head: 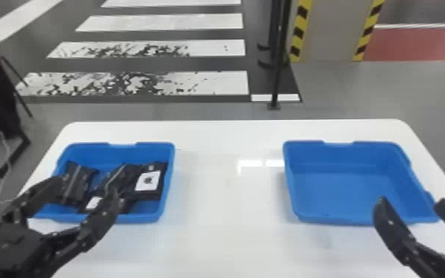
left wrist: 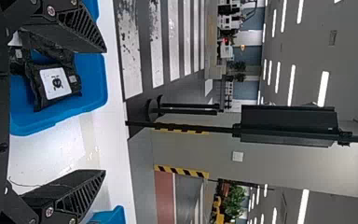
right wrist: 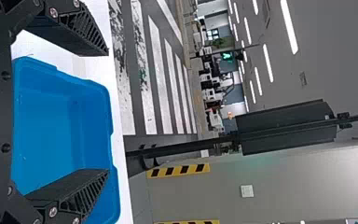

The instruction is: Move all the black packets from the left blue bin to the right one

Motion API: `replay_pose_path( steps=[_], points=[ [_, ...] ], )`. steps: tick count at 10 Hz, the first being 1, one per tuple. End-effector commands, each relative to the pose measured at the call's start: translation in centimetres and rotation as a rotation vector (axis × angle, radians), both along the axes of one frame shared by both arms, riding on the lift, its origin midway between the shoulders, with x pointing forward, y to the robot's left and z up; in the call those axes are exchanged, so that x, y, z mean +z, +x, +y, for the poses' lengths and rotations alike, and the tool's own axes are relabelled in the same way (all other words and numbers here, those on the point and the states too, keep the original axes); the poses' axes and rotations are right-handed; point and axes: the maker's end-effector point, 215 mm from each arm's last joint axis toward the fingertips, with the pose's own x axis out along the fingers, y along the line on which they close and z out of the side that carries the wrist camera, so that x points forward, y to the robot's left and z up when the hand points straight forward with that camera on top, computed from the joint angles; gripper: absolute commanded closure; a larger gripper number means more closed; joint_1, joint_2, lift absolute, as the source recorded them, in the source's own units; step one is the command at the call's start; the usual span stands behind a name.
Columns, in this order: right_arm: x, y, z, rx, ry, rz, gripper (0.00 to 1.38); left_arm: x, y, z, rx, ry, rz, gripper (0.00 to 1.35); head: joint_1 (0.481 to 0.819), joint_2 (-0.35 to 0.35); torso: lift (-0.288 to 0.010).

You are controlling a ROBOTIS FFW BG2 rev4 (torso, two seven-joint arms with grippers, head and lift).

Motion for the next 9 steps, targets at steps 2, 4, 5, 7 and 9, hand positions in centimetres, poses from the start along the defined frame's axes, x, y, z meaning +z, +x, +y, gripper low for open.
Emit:
replay_pose_path(
  steps=[2, 4, 5, 7, 9],
  points=[
    [-0.22, -0.03, -0.01, -0.002, 0.010, 0.004, 0.14, -0.16, -0.01, -0.09, -0.001, -0.005, 0.003, 0.14, 0.695, 0.053, -0.139],
    [-0.34, -0.05, 0.01, -0.001, 0.013, 0.006, 0.14, -0.16, -0.01, -0.09, -0.001, -0.005, 0.003, 0.14, 0.695, 0.053, -0.139],
    [-0.33, -0.05, -0.01, -0.002, 0.014, 0.006, 0.14, -0.16, -0.01, -0.09, -0.001, -0.005, 0.003, 0.14, 0.695, 0.053, -0.139],
    [-0.40, -0.12, 0.03, -0.001, 0.017, 0.008, 0.14, -0.15, -0.01, -0.11, -0.002, -0.007, 0.003, 0.14, 0.695, 0.053, -0.139],
    [-0.30, -0.05, 0.04, -0.001, 0.019, 0.005, 0.14, -0.79, 0.24, 0.27, 0.005, -0.007, 0.019, 0.13, 0.695, 0.053, -0.139]
  ],
)
